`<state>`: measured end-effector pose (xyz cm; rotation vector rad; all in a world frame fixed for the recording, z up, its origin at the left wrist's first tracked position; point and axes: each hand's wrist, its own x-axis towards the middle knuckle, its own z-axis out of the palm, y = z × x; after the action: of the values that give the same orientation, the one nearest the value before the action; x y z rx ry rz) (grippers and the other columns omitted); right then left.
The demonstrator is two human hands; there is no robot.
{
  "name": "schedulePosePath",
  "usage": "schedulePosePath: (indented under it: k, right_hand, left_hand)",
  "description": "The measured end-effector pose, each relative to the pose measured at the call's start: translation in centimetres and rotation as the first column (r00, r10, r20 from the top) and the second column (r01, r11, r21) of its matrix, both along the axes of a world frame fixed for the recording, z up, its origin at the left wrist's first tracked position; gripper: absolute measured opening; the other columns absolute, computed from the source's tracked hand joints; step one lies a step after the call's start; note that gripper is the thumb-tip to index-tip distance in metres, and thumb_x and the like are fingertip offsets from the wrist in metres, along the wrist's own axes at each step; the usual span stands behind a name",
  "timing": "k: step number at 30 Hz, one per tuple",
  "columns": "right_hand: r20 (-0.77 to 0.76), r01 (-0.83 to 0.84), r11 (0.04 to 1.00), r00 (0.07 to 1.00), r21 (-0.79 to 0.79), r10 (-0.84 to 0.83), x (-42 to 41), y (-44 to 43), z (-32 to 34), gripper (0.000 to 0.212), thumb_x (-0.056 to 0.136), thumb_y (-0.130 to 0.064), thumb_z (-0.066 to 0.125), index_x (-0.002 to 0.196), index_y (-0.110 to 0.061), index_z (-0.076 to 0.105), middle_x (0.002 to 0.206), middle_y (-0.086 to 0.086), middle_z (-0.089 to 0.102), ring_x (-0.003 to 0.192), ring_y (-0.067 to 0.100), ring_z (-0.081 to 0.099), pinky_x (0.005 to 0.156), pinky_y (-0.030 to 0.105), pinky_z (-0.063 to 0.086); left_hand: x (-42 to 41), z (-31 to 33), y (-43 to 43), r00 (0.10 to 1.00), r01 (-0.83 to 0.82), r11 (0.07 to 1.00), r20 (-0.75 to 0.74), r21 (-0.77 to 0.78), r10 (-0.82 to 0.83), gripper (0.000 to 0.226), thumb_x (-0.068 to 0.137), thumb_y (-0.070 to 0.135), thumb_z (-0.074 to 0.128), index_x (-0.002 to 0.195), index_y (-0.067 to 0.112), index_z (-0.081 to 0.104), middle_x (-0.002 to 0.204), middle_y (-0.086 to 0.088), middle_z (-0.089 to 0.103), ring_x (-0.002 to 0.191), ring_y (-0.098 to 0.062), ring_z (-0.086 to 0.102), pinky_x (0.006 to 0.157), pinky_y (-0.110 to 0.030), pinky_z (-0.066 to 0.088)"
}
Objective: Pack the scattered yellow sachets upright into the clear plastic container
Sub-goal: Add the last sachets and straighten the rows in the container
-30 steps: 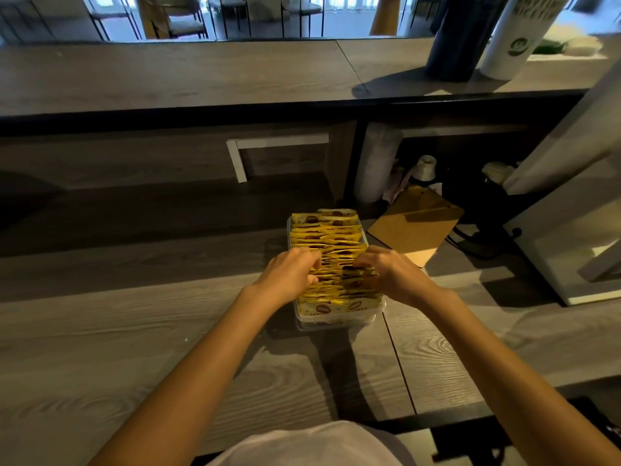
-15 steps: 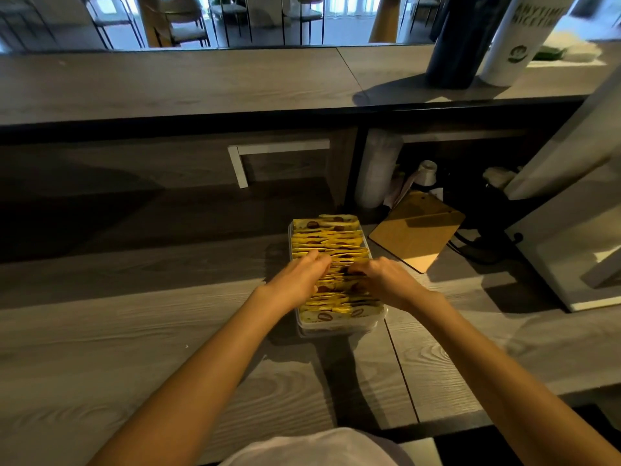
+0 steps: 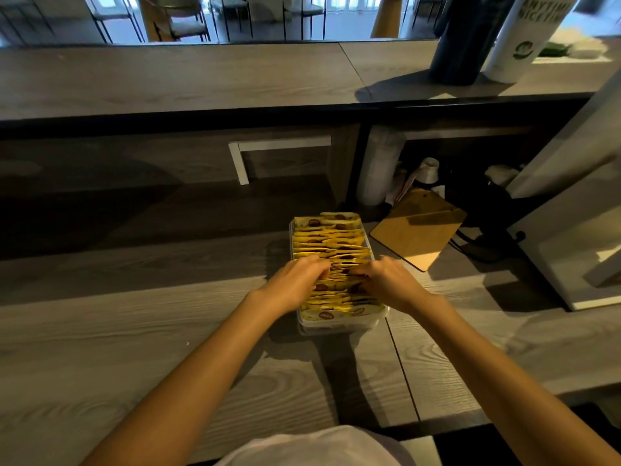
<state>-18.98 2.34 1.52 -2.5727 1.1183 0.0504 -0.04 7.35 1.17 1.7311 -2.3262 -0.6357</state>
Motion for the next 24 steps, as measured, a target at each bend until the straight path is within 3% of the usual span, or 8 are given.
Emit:
schedulePosePath:
  k: [5,9,15,19,24]
  right_hand:
    - [0.083,0.03,0.995,0.996,0.094,-0.038,-0.2,-0.5,1.1,0.028,0.088,-0.024,0.06,0.114,-0.015,0.065,0.111,0.006,0.068,0.101,0.02,0.064,0.079,0.024,0.049]
    - [0.165,0.145,0.989,0.976,-0.024,-0.139,0.0,-1.7,1.8,0.023,0.09,-0.02,0.057,0.11,-0.012,0.064,0.103,0.01,0.069,0.094,0.022,0.065,0.07,0.023,0.043]
    - [0.001,0.048,0.997,0.999,-0.056,-0.048,0.4,-2.8,0.3,0.035,0.089,-0.021,0.06,0.123,-0.015,0.057,0.125,0.008,0.059,0.113,0.023,0.055,0.088,0.031,0.048]
    - [-0.034,0.031,0.992,0.999,-0.121,-0.035,0.8,-3.2,0.0,0.031,0.092,-0.022,0.055,0.122,-0.015,0.059,0.123,0.009,0.06,0.114,0.025,0.052,0.088,0.034,0.045]
    - [-0.003,0.018,0.997,1.0,-0.079,-0.018,1.2,-3.3,-1.0,0.029,0.094,-0.015,0.05,0.121,-0.015,0.059,0.114,0.011,0.067,0.109,0.027,0.061,0.092,0.034,0.047]
  left_hand:
    - [0.3,0.5,0.3,0.997,-0.07,0.998,-0.022,0.008,0.07,0.025,0.093,0.02,0.052,0.118,0.016,0.057,0.121,-0.001,0.055,0.111,-0.016,0.053,0.092,-0.031,0.047]
    - [0.6,0.9,-0.4,0.983,-0.186,0.975,-0.03,-0.118,0.183,0.03,0.093,0.014,0.053,0.122,0.015,0.055,0.124,-0.002,0.054,0.116,-0.017,0.052,0.095,-0.031,0.045]
    - [0.6,0.5,-1.6,0.982,-0.161,0.987,0.096,-0.021,0.162,0.031,0.091,0.012,0.056,0.121,0.014,0.053,0.126,-0.005,0.055,0.116,-0.021,0.053,0.091,-0.031,0.043]
    - [0.5,0.8,-2.4,0.983,-0.149,0.988,0.114,0.026,0.145,0.031,0.091,0.014,0.057,0.121,0.013,0.052,0.121,-0.008,0.059,0.112,-0.024,0.056,0.089,-0.035,0.046]
    - [0.5,0.9,-3.1,0.986,-0.103,0.985,0.145,0.137,0.083,0.03,0.092,0.013,0.054,0.122,0.011,0.054,0.119,-0.01,0.058,0.111,-0.026,0.056,0.091,-0.038,0.047]
